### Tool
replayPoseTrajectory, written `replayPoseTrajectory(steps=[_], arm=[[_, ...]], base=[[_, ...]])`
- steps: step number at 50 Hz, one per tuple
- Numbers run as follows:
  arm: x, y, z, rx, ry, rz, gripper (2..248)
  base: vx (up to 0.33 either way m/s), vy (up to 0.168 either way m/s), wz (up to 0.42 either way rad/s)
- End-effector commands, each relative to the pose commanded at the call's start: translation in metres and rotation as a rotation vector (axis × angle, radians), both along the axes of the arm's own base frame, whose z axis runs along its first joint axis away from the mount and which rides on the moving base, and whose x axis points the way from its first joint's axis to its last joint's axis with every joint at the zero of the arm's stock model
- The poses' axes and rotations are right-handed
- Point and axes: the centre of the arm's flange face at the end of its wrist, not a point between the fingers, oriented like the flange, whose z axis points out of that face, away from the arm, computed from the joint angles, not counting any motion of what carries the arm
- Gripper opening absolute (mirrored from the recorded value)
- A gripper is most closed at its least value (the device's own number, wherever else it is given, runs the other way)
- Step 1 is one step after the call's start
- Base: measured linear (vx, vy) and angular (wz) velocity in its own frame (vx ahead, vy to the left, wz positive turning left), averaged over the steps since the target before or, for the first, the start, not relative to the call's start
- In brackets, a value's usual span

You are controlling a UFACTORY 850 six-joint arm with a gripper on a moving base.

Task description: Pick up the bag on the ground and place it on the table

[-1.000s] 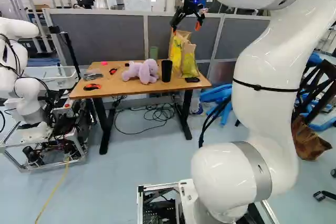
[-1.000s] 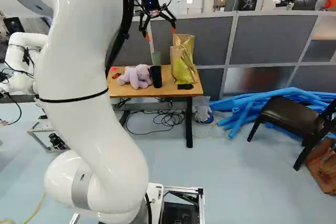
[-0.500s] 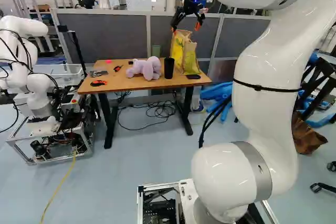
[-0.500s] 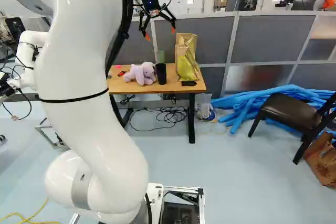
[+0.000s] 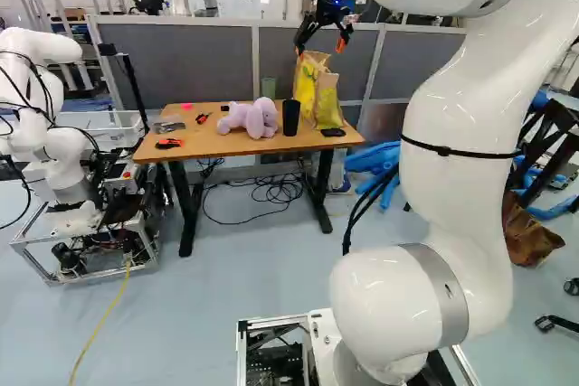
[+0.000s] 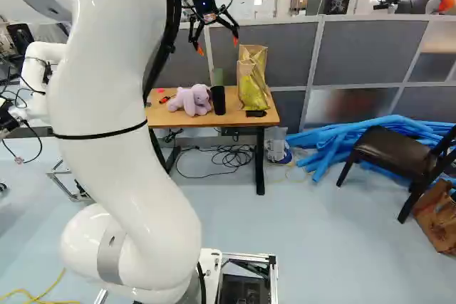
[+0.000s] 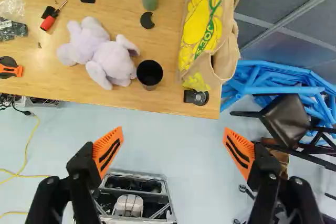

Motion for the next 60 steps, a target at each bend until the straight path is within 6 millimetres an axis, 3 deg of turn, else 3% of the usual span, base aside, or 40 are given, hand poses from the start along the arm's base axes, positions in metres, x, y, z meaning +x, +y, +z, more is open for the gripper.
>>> replayPoseTrajectory(steps=[60], arm=[[-0.0001, 0.0001, -0.0011, 0.001, -0.002, 0.000, 247]], base=[[0.000, 0.000, 0.000]])
